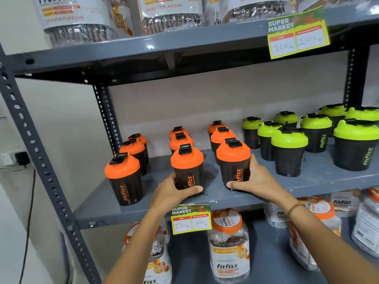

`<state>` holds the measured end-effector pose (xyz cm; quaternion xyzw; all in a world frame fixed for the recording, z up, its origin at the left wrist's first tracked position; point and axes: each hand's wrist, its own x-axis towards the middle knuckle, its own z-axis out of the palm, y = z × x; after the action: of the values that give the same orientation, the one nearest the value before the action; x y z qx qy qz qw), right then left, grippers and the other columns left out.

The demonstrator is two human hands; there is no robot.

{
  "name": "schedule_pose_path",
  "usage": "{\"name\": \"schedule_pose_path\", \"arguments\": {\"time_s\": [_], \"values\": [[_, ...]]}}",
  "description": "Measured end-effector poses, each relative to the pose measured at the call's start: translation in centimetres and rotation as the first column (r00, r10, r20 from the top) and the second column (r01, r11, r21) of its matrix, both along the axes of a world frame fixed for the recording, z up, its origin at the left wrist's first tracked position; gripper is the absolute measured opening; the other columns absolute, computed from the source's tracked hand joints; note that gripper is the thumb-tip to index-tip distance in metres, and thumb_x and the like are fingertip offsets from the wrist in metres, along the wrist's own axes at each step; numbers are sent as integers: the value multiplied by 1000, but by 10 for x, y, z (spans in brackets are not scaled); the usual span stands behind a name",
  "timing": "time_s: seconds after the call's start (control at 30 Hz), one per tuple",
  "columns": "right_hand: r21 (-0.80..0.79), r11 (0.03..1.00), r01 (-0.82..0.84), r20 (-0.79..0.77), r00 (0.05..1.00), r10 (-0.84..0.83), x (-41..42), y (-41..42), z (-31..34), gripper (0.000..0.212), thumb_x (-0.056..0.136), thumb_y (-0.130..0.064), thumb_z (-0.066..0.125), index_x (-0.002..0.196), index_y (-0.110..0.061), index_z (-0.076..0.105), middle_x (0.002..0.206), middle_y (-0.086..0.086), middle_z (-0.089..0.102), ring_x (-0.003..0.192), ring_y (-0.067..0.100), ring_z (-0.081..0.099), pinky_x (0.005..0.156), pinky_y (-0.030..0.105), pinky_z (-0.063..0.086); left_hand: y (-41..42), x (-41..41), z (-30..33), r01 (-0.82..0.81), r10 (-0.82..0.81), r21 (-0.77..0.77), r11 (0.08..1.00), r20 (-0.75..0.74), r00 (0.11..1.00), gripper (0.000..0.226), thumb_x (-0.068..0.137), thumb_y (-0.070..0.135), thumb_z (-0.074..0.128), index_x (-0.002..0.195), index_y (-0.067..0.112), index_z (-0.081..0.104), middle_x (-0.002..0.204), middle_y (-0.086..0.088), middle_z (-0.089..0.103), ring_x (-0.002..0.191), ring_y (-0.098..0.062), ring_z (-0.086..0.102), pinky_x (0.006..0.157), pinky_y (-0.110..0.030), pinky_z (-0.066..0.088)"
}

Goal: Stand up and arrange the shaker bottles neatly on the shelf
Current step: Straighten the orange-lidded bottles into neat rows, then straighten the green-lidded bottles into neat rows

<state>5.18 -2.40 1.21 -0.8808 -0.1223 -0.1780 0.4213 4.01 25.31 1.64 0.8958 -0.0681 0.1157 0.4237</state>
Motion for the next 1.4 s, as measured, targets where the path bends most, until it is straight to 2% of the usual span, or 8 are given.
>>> {"name": "schedule_pose_path", "arguments": {"time_s": [0.57,0.8,0.87,0.97,1.07,1.13,1.3,1.4], "values": [[47,999,-19,-12,1000,20,-3,-2,1,92,58,-51,90,129,-31,33,118,-4,61,105,13,59,85,26,43,3,-8,2,-44,44,-23,999,3,999,63,41,83,73,90,47,55,106,16,70,100,-11,66,90,-42,54],[61,997,-46,-15,999,47,-4,-4,3,106,54,-61,87,138,-35,26,120,-12,58,110,10,59,88,25,44,2,-14,-2,-49,71,-189,981,114,991,107,47,76,80,138,35,40,138,5,57,126,-19,55,103,-47,47],[176,982,-69,20,998,66,-5,-6,2,109,57,-64,84,144,-37,25,127,-12,57,117,10,58,96,29,45,-4,-23,-5,-80,204,-373,924,306,930,107,56,70,81,145,34,34,145,7,47,130,-13,49,105,-42,44],[342,940,7,122,991,-52,-14,-11,-6,85,71,-57,79,142,-35,38,129,-8,56,114,12,59,91,25,49,-29,-42,-2,-44,331,-409,911,665,670,77,71,56,78,136,27,47,129,12,51,120,-8,53,101,-28,44],[463,883,81,380,882,-280,-32,-26,-18,46,81,-49,72,121,-32,57,106,-6,63,93,14,64,72,28,53,-77,-57,4,130,158,-238,963,883,441,54,81,37,76,127,16,57,124,4,58,118,-11,56,101,-26,42],[482,866,132,497,773,-394,-43,-49,-18,33,84,-44,68,111,-25,62,97,-3,62,87,15,62,72,32,52,-119,-65,3,235,23,-128,964,914,405,48,83,29,76,127,17,59,125,8,59,120,-10,57,102,-27,43],[454,834,313,622,559,-548,-47,-134,-9,27,85,-25,69,107,-12,61,101,-6,53,95,20,53,79,30,43,-220,-66,-12,247,-132,-120,962,584,801,86,79,51,72,151,40,26,151,16,42,137,-2,42,108,-24,37],[489,793,364,578,546,-607,-38,-192,-12,45,82,-22,74,120,-10,53,112,-3,47,104,23,47,86,40,44,-265,-37,-15,127,-86,-106,986,326,941,119,69,56,79,158,28,5,164,4,23,147,-12,28,115,-34,32]]}}
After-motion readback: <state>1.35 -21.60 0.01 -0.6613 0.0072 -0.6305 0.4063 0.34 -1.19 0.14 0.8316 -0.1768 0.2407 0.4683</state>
